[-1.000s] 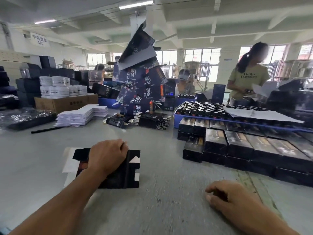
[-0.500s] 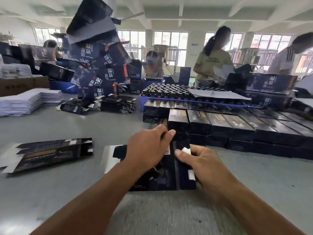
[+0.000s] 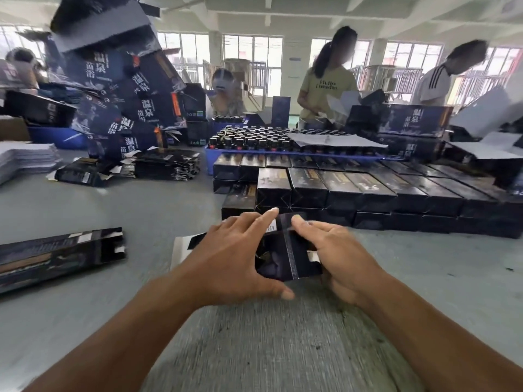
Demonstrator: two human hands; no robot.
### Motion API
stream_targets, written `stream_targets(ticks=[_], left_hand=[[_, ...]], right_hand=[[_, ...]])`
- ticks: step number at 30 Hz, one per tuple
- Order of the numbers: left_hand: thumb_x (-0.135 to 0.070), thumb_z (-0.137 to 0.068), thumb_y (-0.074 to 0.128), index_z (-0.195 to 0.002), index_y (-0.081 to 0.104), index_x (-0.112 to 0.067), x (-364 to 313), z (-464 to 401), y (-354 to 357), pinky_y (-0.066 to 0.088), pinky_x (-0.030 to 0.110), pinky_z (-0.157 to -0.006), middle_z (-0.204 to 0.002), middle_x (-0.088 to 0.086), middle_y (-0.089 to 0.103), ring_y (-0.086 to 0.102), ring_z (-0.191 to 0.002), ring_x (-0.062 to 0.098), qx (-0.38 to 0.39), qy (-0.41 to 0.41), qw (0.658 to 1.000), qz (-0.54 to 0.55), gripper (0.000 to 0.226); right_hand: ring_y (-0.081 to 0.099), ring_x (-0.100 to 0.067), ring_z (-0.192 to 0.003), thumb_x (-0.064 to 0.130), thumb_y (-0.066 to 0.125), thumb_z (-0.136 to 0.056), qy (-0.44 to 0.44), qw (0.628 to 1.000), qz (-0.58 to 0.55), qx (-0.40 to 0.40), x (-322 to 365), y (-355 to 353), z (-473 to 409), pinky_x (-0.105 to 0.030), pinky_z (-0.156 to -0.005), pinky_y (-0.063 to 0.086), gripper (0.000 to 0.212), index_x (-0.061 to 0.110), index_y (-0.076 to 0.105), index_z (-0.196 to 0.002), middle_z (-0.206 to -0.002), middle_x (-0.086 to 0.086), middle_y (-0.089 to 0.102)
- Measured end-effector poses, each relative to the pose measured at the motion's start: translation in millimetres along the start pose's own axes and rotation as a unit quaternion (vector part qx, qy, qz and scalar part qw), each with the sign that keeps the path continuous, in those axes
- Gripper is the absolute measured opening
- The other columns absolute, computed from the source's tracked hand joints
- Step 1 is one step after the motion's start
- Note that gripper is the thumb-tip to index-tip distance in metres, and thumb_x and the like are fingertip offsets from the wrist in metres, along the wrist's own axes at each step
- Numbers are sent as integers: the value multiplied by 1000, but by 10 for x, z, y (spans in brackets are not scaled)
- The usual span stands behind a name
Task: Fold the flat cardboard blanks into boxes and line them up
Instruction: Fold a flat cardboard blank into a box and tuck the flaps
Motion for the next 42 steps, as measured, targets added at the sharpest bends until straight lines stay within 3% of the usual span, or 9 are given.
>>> stream_targets(ticks=[5, 11, 14, 19, 23, 30, 33, 38, 42], left_hand=[[-86, -63, 60, -154, 11, -38, 43, 5, -212, 28, 35, -110, -150, -15, 39, 38, -132, 10, -86, -4, 996, 10, 114], [-70, -66, 70, -140, 34, -39, 60, 18, -284, 38, 35, -105, -124, -24, 44, 40, -109, 1, -95, 2, 995, 25, 87], [-64, -64, 69, -139, 39, -35, 31, 24, -303, 40, 35, -107, -125, -30, 33, 37, -113, -3, -91, 13, 995, 43, 86], [-57, -68, 70, -146, 37, -35, -22, 33, -342, 39, 37, -109, -130, -30, 39, 37, -120, -1, -92, 20, 994, 57, 88], [-44, -75, 78, -149, 23, -52, -45, 55, -366, 40, 39, -108, -121, -48, 30, 36, -115, -4, -102, 35, 992, 70, 93], [-49, -83, 68, -146, 38, -51, -140, 70, -346, 31, 46, -114, -149, -9, 35, 37, -135, 18, -104, 76, 992, -8, 69], [-43, -82, 72, -142, 49, -43, -138, 75, -361, 37, 48, -110, -148, -7, 38, 40, -134, 20, -126, 75, 989, 1, 64], [-33, -77, 79, -133, 55, -38, -155, 87, -394, 45, 51, -103, -144, -8, 42, 48, -127, 21, -154, 72, 985, 5, 61], [-27, -76, 83, -131, 54, -39, -160, 100, -397, 45, 49, -103, -146, -8, 42, 49, -127, 22, -172, 75, 982, 7, 63]], right_hand=[[73, -21, -78, 56, 55, -95, 1, 1000, -18, -20, 4, -43, -30, -37, -70, 58, 41, 21, 77, -100, -90, -6, 77], [74, -19, -81, 13, 70, -93, -62, 996, 10, -62, 50, -131, -20, -32, -67, 60, 9, 15, 62, -92, -89, -5, 76], [74, -17, -82, 6, 69, -92, -99, 992, 59, -48, 96, -112, -14, -28, -68, 59, 17, 20, 63, -85, -88, -2, 77], [75, -12, -89, 10, 66, -95, -121, 987, 103, 1, 132, -16, 15, -22, -68, 58, 29, 33, 69, -111, -97, 6, 78], [74, -13, -90, 11, 68, -95, -138, 984, 111, -1, 177, -21, 24, -24, -68, 59, 38, 34, 65, -126, -103, 4, 76], [72, -6, -87, 6, 60, -99, -171, 976, 135, -15, 223, -43, 35, -20, -64, 56, 53, 46, 57, -134, -103, 12, 74], [70, -3, -82, 10, 61, -98, -190, 970, 150, -23, 240, -35, 59, -18, -63, 56, 56, 53, 54, -133, -95, 28, 68], [72, -12, -81, 13, 62, -98, -221, 954, 189, -64, 258, -27, 92, -37, -68, 63, 65, 59, 39, -139, -105, 9, 69], [70, -10, -79, 16, 60, -99, -255, 934, 236, -84, 287, -13, 135, -37, -67, 62, 62, 62, 39, -133, -104, 8, 68]])
Point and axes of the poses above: each hand's wrist, its own z-axis away from the middle knuckle, its own y-axis out of the palm, x = y × z, the point moved 6 cm from there along -z, towards the middle knuckle
